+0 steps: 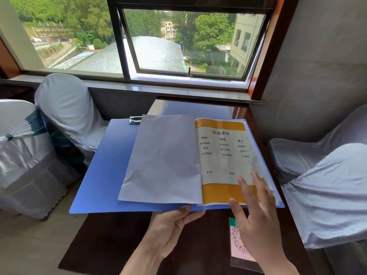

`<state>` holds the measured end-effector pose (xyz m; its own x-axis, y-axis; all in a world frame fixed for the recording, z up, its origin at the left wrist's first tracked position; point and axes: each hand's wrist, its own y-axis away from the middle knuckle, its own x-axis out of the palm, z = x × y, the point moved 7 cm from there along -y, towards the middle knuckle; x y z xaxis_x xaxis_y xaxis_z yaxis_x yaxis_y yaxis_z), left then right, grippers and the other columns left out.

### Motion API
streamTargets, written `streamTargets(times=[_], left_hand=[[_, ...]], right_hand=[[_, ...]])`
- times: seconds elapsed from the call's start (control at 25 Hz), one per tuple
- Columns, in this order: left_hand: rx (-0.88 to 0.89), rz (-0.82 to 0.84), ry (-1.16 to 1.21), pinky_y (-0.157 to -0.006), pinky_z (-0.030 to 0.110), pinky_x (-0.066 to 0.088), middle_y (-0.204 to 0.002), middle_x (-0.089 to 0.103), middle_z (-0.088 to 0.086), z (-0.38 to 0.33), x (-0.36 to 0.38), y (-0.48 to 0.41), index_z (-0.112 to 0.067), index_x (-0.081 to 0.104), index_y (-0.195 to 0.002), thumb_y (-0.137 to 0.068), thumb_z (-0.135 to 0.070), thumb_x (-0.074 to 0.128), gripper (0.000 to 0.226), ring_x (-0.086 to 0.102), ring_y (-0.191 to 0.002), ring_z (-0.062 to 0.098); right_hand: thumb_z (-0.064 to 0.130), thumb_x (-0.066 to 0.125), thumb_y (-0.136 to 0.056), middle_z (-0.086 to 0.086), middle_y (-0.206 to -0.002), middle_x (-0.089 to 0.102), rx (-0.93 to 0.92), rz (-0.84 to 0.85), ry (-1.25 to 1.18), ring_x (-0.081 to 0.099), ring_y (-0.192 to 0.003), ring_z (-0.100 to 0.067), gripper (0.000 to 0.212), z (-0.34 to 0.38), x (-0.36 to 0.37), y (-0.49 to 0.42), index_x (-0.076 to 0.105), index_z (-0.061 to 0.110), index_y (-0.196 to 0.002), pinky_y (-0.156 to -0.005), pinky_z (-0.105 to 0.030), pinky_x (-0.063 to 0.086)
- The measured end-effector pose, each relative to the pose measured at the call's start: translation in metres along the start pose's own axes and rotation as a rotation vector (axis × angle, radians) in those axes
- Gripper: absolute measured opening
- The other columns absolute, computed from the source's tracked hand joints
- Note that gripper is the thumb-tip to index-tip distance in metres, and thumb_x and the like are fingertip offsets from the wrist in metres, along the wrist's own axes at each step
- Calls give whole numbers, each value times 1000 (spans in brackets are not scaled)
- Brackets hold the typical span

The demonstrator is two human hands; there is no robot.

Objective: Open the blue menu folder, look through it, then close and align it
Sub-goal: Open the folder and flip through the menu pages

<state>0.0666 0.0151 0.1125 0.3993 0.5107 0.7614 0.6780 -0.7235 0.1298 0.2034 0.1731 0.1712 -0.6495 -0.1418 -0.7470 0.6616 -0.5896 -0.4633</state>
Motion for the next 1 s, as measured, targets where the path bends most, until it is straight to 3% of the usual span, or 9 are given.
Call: streamTargets(times=[0.2,0.4,0.52,0.64,0.8,1.0], left_hand=[[3,-85,32,-71,52,62,-122,69,22,0,-1,-4,-6,62,-123,-74,17,64,54,68,-107,47],[33,-87,20,-68,50,63,-113,74,15,-1,-2,-2,-18,75,-104,-73,16,64,47,70,-104,45],[36,-92,33,-68,50,63,-115,73,16,-3,-6,0,-16,74,-105,-72,16,64,47,68,-106,48],[39,-86,20,-68,48,63,-113,75,14,-4,-7,4,-20,75,-104,-73,14,63,48,68,-106,48],[36,-73,9,-69,51,63,-122,70,22,-3,-8,10,-19,70,-112,-73,14,64,52,65,-108,53],[43,-69,5,-68,51,63,-120,71,20,-6,-10,12,-21,71,-112,-73,14,63,53,67,-106,50]], right_hand=[[75,14,-91,-23,-160,29,101,110,217,19,-151,-37,81,-5,3,10,22,28,-156,-121,-55,17],[84,1,-81,-17,-166,5,138,166,197,9,-152,-30,91,5,12,5,-5,35,-156,-122,-54,2],[86,0,-78,-12,-167,-7,138,153,123,12,-149,-22,91,14,15,2,-12,38,-155,-121,-58,3],[88,3,-77,-6,-168,-10,113,147,35,8,-153,-26,92,24,19,0,-10,39,-155,-122,-60,7],[90,18,-75,0,-168,-3,81,103,-73,-4,-153,-19,101,43,18,-5,2,33,-157,-123,-56,6],[86,39,-75,1,-166,16,115,65,-191,8,-152,-20,97,51,8,-8,21,31,-153,-119,-60,21]])
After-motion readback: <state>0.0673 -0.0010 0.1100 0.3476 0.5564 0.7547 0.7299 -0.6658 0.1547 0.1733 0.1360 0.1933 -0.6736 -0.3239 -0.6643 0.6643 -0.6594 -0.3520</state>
